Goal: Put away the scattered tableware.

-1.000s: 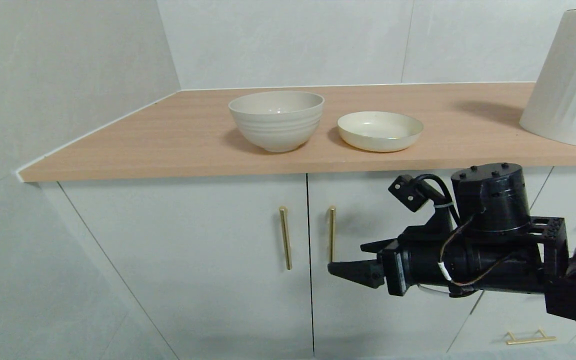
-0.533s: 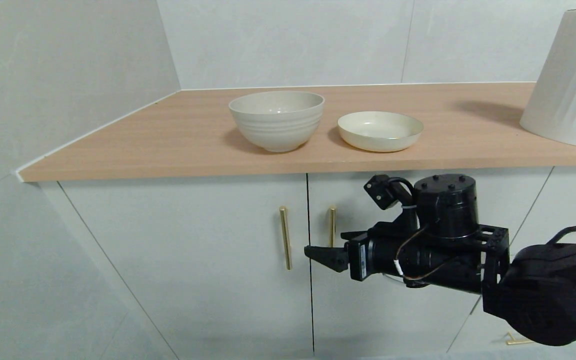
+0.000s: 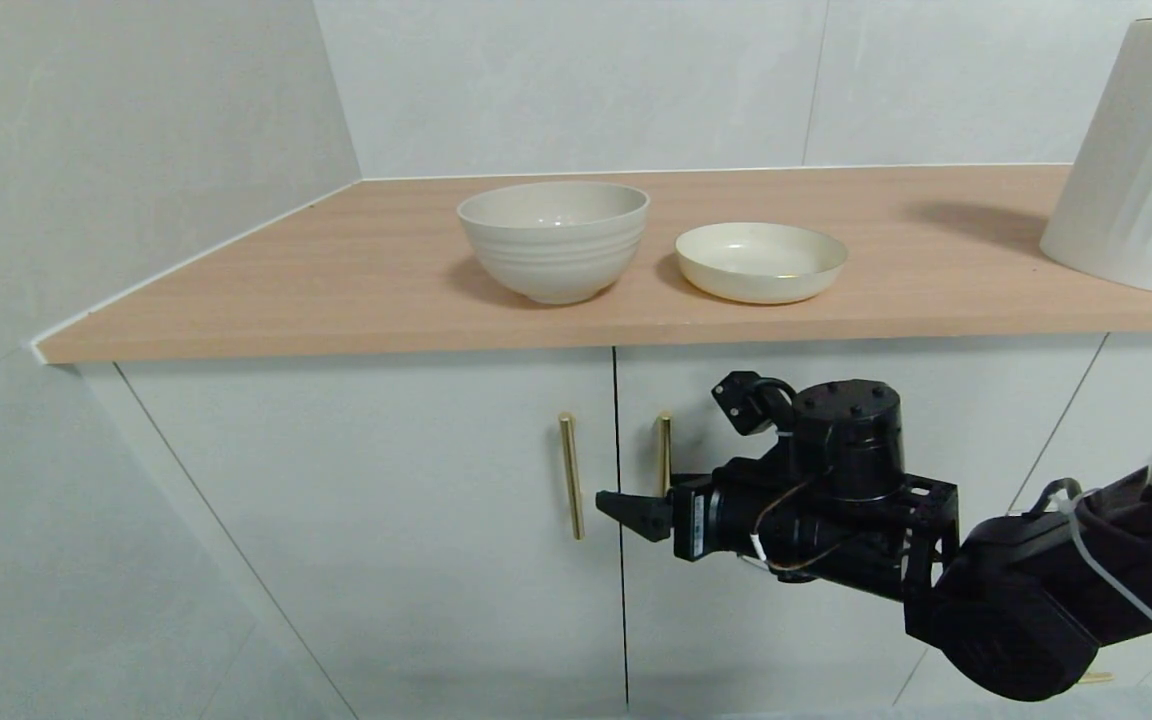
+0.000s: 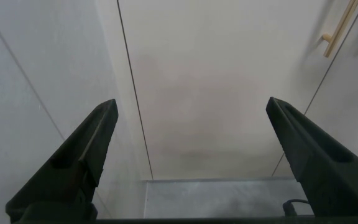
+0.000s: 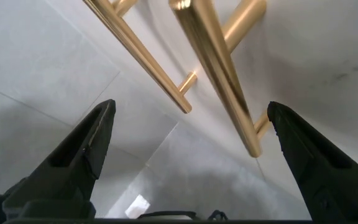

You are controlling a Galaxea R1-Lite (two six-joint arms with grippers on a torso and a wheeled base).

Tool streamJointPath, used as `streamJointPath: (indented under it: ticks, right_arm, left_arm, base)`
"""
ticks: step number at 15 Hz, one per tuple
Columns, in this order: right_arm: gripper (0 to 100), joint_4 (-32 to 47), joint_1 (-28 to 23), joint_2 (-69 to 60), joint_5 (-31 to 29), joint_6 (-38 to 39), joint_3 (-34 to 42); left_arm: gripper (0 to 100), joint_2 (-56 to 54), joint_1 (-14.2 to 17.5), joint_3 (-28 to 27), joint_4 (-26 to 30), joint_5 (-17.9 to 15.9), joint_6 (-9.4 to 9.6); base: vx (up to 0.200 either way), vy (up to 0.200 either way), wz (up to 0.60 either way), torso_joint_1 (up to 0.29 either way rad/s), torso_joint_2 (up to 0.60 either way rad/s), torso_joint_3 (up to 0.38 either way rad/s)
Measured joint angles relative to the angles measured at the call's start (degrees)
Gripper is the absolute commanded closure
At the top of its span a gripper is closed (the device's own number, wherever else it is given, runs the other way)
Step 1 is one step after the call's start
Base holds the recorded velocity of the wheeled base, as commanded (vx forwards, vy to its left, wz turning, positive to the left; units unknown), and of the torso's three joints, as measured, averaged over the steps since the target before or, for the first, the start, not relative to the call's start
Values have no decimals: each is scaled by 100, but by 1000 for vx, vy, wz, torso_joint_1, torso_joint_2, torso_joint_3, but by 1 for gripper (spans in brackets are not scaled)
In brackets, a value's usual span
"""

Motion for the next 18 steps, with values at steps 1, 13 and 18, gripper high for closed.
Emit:
streamJointPath:
  ticks: [1,13,18]
  right_arm:
    - [0,-22,2,24,2,4,-5]
    - [0,-535,188,176,16,452,63]
    - [0,-511,254,29,123,488,232]
  left_arm:
    - [0,0,0,0,2,0,0]
    - [0,0,0,-2,0,0,0]
    - [0,0,0,0,2,0,0]
  base:
    - [0,0,0,0,0,0]
    - [0,0,0,0,0,0]
    - [0,0,0,0,0,0]
